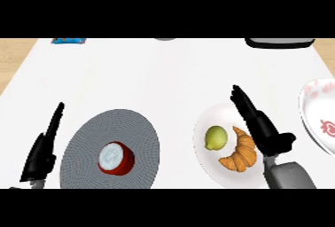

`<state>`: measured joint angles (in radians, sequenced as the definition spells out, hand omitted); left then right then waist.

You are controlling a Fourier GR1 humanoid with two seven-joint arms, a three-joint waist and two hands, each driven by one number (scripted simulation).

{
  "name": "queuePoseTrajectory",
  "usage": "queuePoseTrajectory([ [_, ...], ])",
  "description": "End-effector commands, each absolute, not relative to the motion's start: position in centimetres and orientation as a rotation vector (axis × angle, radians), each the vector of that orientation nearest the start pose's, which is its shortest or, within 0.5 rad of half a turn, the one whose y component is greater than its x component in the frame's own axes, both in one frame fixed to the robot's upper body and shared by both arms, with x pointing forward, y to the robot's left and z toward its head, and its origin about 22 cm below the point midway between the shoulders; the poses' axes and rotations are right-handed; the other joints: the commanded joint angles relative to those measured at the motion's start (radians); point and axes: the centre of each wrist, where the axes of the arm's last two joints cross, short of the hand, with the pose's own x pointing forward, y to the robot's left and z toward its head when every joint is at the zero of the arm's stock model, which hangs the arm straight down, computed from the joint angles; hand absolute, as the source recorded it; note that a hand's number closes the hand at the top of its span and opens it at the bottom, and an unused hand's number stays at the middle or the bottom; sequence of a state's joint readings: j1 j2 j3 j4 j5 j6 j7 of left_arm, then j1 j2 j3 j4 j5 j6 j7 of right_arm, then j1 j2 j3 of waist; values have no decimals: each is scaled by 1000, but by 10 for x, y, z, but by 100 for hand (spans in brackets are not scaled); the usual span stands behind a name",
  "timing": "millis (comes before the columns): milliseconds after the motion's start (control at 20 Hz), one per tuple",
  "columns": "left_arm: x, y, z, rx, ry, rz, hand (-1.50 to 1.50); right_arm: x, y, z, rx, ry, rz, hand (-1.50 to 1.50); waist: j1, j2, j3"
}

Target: Pick the lemon from the plate and place it in the bowl

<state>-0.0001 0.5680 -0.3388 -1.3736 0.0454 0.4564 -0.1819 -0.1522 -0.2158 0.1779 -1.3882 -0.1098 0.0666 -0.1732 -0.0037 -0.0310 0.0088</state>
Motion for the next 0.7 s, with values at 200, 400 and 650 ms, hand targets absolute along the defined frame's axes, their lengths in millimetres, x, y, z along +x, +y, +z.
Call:
queuePoseTrajectory([
  [200, 262, 303, 32, 547, -1659, -179, 0, 248, -249, 2, 170, -2259, -149, 150, -73, 9, 3],
  [400, 258, 296, 26, 491, -1607, -84, 0, 211, -296, -39, -385, -2090, -702, -150, -130, 16, 9],
  [650, 273, 289, 59, 419, -1655, -131, 0, 150, -287, -92, -392, -2409, -569, -150, -42, 26, -1],
])
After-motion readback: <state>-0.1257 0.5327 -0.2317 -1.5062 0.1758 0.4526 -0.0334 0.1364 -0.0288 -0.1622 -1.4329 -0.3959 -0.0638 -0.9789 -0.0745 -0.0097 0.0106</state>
